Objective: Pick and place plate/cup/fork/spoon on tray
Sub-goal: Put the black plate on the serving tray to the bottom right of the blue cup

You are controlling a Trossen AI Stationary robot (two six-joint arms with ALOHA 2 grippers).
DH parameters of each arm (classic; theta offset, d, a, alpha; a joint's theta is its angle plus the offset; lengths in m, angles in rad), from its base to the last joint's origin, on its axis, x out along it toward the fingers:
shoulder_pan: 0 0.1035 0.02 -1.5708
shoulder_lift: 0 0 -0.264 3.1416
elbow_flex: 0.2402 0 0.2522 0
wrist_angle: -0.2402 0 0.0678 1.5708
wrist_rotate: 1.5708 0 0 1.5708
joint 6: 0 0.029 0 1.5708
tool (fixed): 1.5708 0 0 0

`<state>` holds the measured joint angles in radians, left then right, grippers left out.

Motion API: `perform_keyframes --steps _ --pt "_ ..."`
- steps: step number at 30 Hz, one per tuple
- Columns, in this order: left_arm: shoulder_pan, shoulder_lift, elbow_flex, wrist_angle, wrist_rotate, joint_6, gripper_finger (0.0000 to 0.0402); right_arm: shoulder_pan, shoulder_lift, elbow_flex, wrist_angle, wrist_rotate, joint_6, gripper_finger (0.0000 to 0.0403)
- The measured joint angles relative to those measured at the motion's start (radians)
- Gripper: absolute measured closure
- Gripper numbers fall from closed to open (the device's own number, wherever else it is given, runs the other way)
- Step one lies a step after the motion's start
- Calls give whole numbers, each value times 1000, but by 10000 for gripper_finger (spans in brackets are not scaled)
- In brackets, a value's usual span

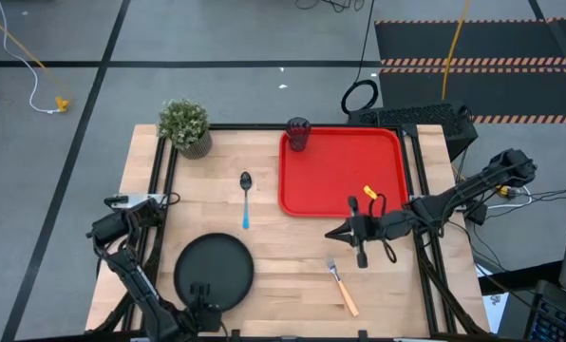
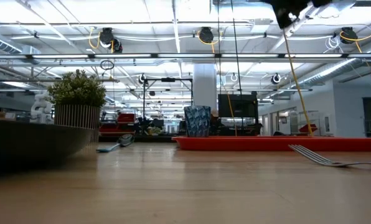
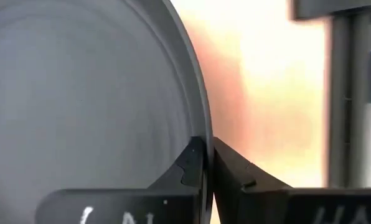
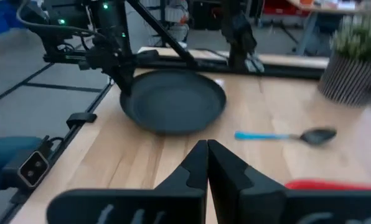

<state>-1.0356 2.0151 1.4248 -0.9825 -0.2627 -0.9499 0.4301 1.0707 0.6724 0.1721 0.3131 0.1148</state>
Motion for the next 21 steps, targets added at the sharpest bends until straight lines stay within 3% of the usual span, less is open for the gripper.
perform_keyframes --steps 5,13,21 --pt "63 -5 57 -130 0 144 394 -1 94 153 -76 3 -132 385" --pt "185 -65 63 -182 -29 375 395 -1 331 473 -374 7 -280 337" --pt "282 -146 63 -202 -144 583 395 0 463 583 -529 6 -363 297"
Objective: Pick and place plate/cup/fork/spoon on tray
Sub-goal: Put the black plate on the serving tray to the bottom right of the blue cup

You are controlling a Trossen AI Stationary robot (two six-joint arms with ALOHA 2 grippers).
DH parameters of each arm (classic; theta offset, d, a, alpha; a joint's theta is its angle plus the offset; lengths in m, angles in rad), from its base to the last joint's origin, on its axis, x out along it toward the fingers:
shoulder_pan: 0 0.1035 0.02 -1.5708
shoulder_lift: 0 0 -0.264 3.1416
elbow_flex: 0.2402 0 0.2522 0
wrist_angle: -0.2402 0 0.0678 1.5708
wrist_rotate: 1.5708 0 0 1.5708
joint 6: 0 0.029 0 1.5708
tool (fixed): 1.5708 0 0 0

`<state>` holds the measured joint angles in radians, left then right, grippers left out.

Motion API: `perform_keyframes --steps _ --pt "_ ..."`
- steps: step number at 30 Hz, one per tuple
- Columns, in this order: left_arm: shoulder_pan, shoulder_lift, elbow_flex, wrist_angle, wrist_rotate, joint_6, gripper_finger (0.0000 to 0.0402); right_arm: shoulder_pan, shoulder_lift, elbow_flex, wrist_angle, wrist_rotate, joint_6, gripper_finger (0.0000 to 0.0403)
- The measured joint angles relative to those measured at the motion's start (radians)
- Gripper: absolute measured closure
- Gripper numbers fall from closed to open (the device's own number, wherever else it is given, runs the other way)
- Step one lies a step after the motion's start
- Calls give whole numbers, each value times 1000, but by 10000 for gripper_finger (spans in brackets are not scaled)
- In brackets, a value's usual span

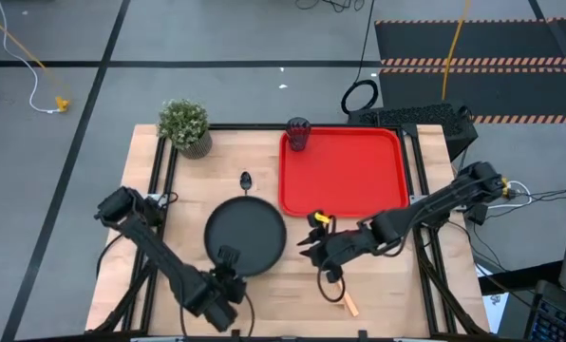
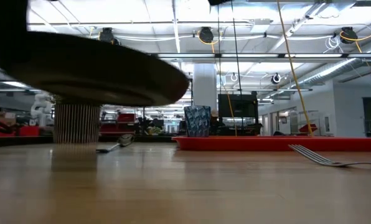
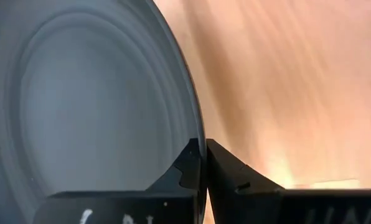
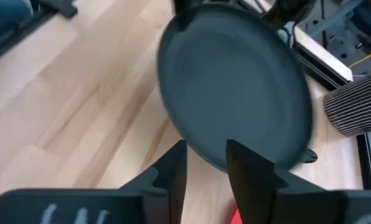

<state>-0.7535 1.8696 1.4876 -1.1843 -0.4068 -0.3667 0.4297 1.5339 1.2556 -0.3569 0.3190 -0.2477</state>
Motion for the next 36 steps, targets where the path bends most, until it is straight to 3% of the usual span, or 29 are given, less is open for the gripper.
perform_keyframes --steps 6,16,23,29,36 --pt "69 -34 0 3 -55 130 392 0 39 0 6 1 -34 264" --pt "160 -34 1 14 -58 279 395 -17 142 0 7 72 -105 234" --pt "186 -34 1 20 -57 350 395 -42 178 0 7 186 -178 239" --pt "198 -34 1 29 -66 384 395 -79 196 0 -5 103 -187 258" --pt "198 -34 1 34 -66 399 396 -95 221 0 -24 88 -195 301"
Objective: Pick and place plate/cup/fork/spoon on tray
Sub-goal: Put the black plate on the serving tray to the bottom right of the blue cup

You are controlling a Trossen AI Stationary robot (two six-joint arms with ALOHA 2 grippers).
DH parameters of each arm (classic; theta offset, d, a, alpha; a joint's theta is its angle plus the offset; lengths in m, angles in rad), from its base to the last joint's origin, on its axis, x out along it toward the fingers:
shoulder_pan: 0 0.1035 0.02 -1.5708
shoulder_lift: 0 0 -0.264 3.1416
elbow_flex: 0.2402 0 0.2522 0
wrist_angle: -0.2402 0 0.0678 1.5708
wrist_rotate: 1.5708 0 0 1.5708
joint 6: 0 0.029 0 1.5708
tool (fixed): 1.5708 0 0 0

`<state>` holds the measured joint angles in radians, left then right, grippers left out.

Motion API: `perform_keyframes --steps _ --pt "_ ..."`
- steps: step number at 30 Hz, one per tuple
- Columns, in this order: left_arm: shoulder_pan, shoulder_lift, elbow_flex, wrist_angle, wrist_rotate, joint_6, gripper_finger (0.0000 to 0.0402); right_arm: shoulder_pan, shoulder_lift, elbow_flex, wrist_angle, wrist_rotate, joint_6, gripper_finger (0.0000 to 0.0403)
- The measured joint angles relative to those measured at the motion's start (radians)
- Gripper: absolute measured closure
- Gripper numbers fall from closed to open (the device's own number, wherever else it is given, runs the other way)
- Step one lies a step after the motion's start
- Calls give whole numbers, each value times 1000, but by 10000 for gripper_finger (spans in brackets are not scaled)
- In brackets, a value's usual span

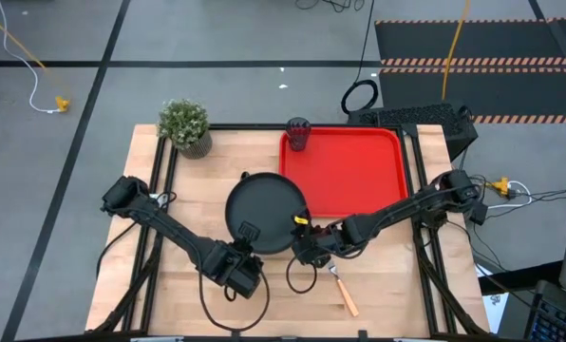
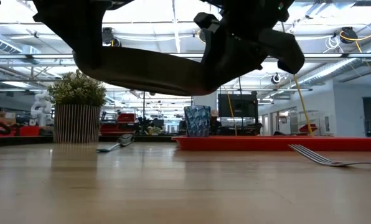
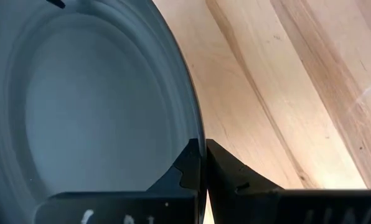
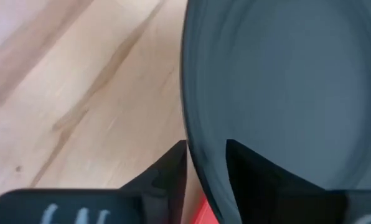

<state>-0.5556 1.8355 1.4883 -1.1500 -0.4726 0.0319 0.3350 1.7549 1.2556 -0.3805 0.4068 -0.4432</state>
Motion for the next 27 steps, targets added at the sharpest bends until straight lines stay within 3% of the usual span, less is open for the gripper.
perform_keyframes --steps 7,10,18,23,27 --pt "0 0 0 0 -8 -7 396 -1 -2 0 -1 -22 -19 367" --pt "-1 1 0 -3 -62 -38 386 0 -2 0 -9 -23 -25 387" --pt "0 1 0 9 -235 -139 265 0 -2 -2 -19 -14 -1 401" --pt "-1 1 0 6 -267 -232 191 1 -13 -2 -48 -15 33 402" --pt "-1 1 0 1 -267 -312 155 1 -41 -2 -109 -14 87 402"
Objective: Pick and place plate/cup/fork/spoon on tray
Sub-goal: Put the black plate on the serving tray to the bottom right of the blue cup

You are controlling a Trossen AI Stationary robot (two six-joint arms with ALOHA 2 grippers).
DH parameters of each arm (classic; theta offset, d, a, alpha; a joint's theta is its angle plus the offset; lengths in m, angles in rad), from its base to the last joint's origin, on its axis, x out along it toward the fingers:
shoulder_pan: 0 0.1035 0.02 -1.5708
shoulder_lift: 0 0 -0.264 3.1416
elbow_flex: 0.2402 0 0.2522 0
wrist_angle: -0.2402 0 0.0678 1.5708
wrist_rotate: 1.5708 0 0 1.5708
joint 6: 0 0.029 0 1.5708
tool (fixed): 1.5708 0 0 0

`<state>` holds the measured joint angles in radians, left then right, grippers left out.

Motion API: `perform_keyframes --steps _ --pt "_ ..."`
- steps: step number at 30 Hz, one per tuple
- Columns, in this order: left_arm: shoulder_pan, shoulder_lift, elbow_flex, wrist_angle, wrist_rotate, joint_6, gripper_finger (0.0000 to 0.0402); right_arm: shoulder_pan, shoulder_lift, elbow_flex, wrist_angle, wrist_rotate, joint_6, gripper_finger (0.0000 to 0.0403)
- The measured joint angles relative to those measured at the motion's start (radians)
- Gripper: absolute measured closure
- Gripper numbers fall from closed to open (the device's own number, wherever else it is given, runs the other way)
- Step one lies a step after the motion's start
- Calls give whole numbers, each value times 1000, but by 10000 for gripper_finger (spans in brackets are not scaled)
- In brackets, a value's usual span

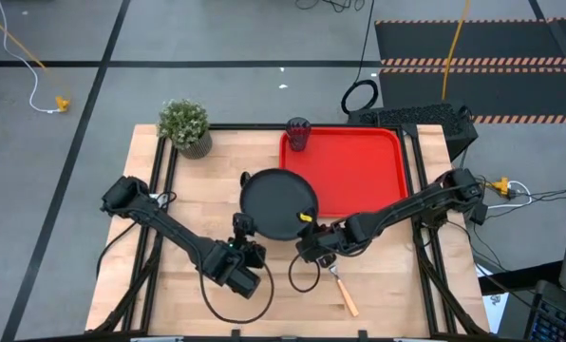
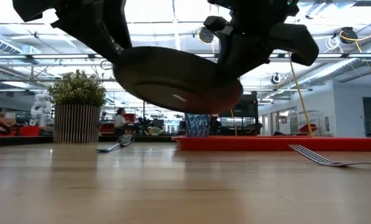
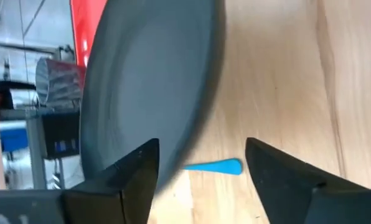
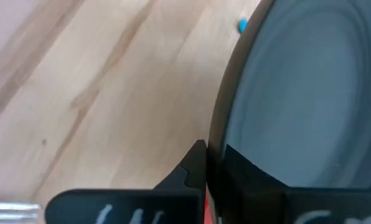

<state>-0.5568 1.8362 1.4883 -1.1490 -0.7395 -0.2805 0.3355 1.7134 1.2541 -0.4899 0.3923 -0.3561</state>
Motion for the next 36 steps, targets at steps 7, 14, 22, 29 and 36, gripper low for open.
perform_keyframes --steps 7,14,22,29,36 --pt "-2 -10 0 -26 2 -141 145 13 -65 1 -139 -1 112 402" --pt "-2 -43 -1 -91 -18 -269 144 21 -129 1 -290 -1 228 403" --pt "-6 -56 -2 -159 -78 -377 144 20 -169 1 -435 -2 328 402" --pt "2 -57 -25 -160 -104 -434 144 20 -168 -1 -531 -5 383 399" --pt "4 -57 -68 -154 -126 -467 144 13 -168 -4 -579 -5 405 397"
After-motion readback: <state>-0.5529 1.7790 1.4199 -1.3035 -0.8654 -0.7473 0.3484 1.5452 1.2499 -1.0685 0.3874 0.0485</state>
